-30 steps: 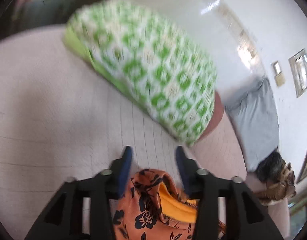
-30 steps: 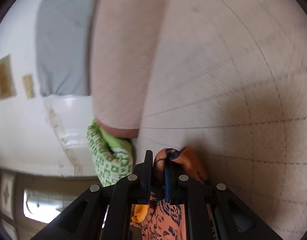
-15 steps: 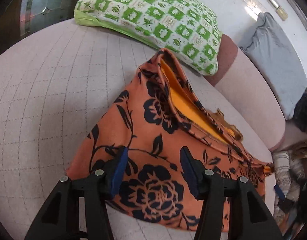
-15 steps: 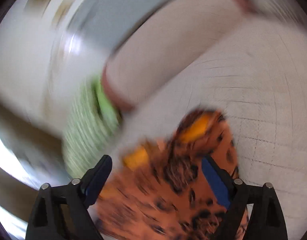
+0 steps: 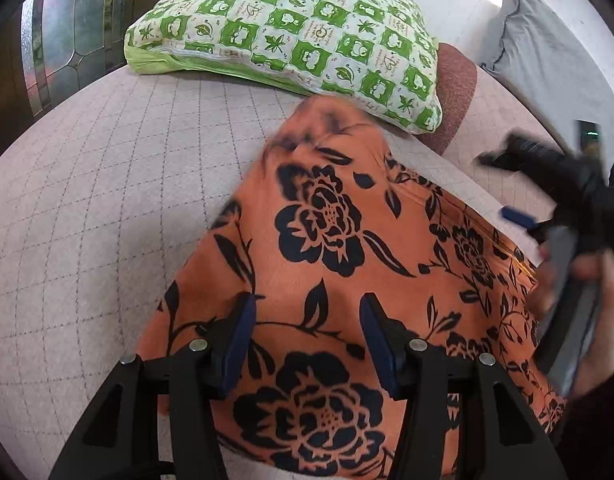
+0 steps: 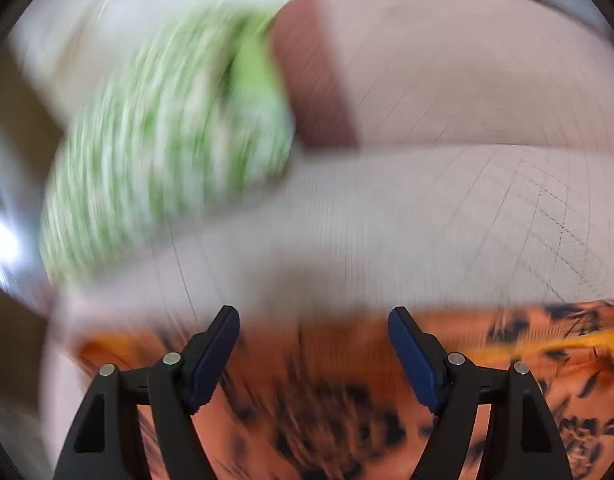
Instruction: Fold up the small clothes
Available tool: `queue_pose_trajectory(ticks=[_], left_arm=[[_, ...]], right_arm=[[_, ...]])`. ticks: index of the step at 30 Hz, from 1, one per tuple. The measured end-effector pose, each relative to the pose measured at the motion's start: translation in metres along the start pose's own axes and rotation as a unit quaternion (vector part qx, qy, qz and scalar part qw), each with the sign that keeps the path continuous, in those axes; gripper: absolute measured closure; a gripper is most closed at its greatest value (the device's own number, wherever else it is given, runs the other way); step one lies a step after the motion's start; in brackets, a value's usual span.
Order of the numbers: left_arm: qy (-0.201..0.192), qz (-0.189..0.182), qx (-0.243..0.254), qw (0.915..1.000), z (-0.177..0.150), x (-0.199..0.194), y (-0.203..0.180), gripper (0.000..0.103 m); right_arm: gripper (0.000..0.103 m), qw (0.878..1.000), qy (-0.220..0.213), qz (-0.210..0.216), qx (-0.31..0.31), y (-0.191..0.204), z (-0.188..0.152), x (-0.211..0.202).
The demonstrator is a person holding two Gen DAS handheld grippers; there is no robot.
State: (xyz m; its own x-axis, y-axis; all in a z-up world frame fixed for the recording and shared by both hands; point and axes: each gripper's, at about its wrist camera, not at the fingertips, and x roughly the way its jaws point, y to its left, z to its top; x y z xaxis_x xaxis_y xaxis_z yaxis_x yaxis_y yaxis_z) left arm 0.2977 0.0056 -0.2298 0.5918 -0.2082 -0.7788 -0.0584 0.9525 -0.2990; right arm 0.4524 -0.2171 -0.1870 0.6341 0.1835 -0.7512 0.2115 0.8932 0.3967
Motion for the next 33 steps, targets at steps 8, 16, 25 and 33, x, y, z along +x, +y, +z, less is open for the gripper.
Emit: queue_pose_trajectory(ticks=[8, 16, 25, 33], left_arm=[[0.001, -0.006, -0.028, 0.9996, 0.0, -0.012, 0.007, 0.048], [0.01, 0.064, 0.04, 0.9971, -0.002, -0.004, 0.012, 0.04], [-0.012, 0.109, -0.005, 0.994, 0.01, -0.034, 0.048, 0.039], [0.001, 0.147, 0.015, 0.989, 0.018, -0.036, 0.077, 0.039]], right_arm=[[0.023, 0.997, -0.017, -0.075, -0.026, -0.058, -0.04, -0.082], [0.022, 0.984, 0.018, -0.175, 0.03, -0.191, -0.072, -0.083], [0.022, 0.997, 0.016, -0.071, -0.034, -0.076, -0.084, -0.141], [0.022, 0.988, 0.102, -0.011, -0.115, 0.075, -0.12, -0.061]])
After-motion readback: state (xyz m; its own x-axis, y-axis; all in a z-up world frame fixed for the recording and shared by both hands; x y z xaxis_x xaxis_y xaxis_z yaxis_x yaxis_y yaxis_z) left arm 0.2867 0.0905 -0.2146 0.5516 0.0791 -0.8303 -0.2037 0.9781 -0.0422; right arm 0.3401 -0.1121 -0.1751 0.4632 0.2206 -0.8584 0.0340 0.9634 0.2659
